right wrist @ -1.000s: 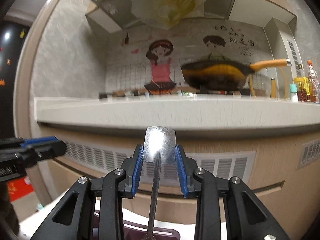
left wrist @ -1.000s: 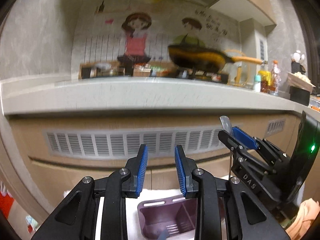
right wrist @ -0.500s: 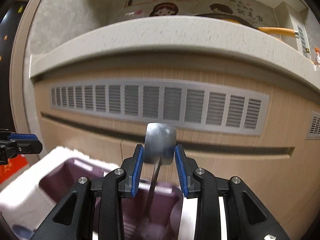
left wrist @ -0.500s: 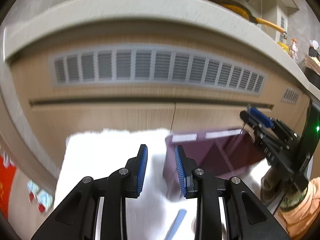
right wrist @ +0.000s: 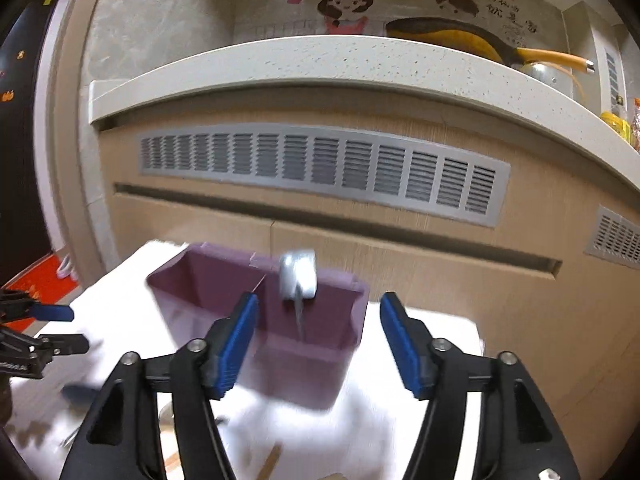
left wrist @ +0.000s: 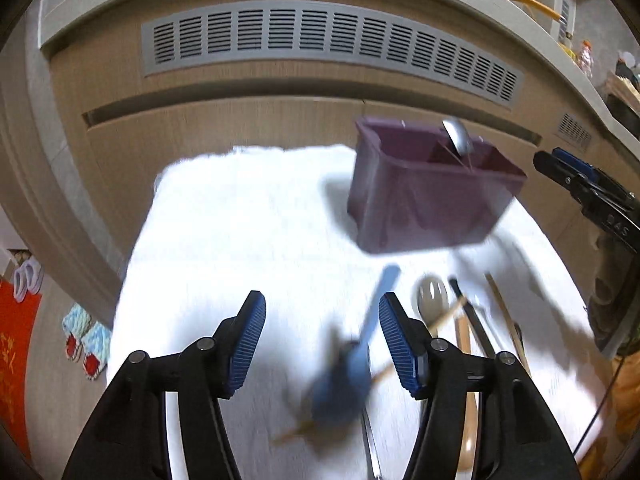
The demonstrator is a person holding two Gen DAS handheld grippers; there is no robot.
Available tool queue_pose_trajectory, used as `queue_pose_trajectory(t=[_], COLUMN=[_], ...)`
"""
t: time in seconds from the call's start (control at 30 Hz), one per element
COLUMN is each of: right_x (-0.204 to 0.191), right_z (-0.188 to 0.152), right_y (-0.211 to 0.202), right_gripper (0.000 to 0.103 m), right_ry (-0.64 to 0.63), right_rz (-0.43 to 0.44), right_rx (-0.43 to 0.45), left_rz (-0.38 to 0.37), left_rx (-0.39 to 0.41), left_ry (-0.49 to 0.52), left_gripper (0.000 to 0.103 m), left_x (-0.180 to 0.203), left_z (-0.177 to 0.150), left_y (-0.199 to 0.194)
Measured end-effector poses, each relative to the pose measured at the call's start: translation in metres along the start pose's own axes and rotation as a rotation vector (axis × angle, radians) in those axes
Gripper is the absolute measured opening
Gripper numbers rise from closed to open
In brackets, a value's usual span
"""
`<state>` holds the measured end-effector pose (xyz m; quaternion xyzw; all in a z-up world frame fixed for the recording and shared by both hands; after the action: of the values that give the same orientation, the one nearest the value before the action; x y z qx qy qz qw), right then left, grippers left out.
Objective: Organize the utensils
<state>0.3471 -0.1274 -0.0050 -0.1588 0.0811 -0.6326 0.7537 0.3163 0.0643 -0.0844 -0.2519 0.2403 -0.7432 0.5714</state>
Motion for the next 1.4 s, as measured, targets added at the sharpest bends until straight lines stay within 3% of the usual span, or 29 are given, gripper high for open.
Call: queue_pose_trajectory(t=[0.1, 0.37, 0.53, 0.63, 0.77, 0.93, 1.0, 1.17, 1.23, 1.4], right_x=[-0.003, -0.011, 0.004, 0.020, 0.035, 0.039, 0.037, 0.040, 0.043, 0.051], right_z=[-0.019, -0.082, -0.108, -0.119, -0.137, -0.138, -0.136, -0.132, -0.132, -0.132], right_y=[-0.021, -0.052, -0.061, -0.064, -0.066, -0.067, -0.069, -0.076, -0.078, -0.079], right_gripper=[0.065, 0.065, 0.065, 0.065, 0.066, 0.066, 0.066, 0.066, 0.068, 0.072], right_ry=[-0.025, -0.081, -0.037, 0.017, 0.084, 0.126, 0.118, 0.127, 0.137, 0.158], right_rz=[0.080, 0.119, 0.050, 0.006, -0.013, 0.012, 0.016, 0.012, 0.008, -0.017], right_rx=[-0.106, -0.289, -0.320, -0.324, -0.344, -0.333, -0.315, -0.275, -0.268, -0.275], left_rz=[-0.026, -0.154, -0.172, -0.180, -0.212, -0.322, -0.285, -0.095, -0.066, -0.009], left_rx=[-0.024, -0.079, -0.070, -0.071, -0.122, -0.222, -0.224, -0.266, -0.298, -0.274], left_ry=[0.039, 0.161, 0.195, 0.138, 0.101, 0.048, 0.045, 0.075, 0.076, 0.153], left_gripper=[0.061, 0.063, 0.062, 0.054, 0.051, 0.052, 0.052, 0.051, 0.051, 0.051], left_x=[0.014, 0.079, 0.110, 0.111, 0.116, 0.146, 0.157, 0.164, 0.165, 0.175], left_z=[-0.020, -0.057, -0.054, -0.038, -0.024, -0.020, -0.015, -0.009, -0.012, -0.009], left_y=[-0.010, -0.020, -0.007, 0.006, 0.027, 0.045, 0.054, 0.089, 0.099, 0.107])
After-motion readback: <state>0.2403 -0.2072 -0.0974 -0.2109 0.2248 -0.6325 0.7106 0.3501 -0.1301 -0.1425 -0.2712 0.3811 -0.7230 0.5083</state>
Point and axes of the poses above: each gripper's, at about its wrist camera, not at the fingertips, and y roughly the way its jaws point, x to its right, z to its top, the point moved 7 cm from there along y, roughly the way its jaws point, and after that the axes turned 6 degrees about x, right-handed, at the moved point
